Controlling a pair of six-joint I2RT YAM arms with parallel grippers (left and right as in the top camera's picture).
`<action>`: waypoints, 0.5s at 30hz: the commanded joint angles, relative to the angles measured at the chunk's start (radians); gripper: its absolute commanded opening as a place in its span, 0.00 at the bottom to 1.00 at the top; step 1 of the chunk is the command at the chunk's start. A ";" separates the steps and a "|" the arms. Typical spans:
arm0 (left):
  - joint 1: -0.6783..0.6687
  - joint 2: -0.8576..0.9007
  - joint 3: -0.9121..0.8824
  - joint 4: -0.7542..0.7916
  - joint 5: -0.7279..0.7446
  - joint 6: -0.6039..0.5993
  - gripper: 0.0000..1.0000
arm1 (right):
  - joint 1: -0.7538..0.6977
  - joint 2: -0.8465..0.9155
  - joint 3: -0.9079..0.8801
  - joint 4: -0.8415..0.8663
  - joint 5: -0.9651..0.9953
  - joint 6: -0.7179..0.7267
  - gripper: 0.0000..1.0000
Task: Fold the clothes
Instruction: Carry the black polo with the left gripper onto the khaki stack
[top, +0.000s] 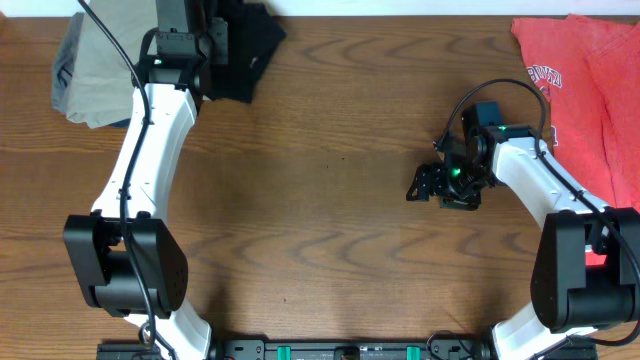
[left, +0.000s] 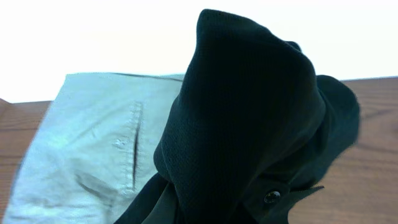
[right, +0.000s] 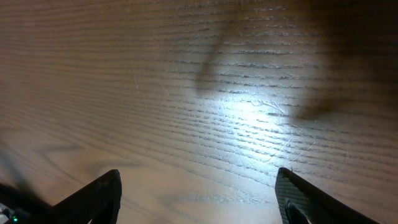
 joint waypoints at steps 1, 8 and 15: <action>0.010 -0.006 0.038 0.029 -0.046 0.011 0.06 | 0.006 -0.006 0.012 -0.002 -0.003 -0.016 0.77; 0.034 -0.006 0.038 0.063 -0.075 -0.064 0.06 | 0.006 -0.006 0.012 -0.006 -0.003 -0.016 0.77; 0.015 -0.018 0.038 0.044 -0.074 -0.085 0.06 | 0.006 -0.006 0.012 -0.006 -0.003 -0.016 0.77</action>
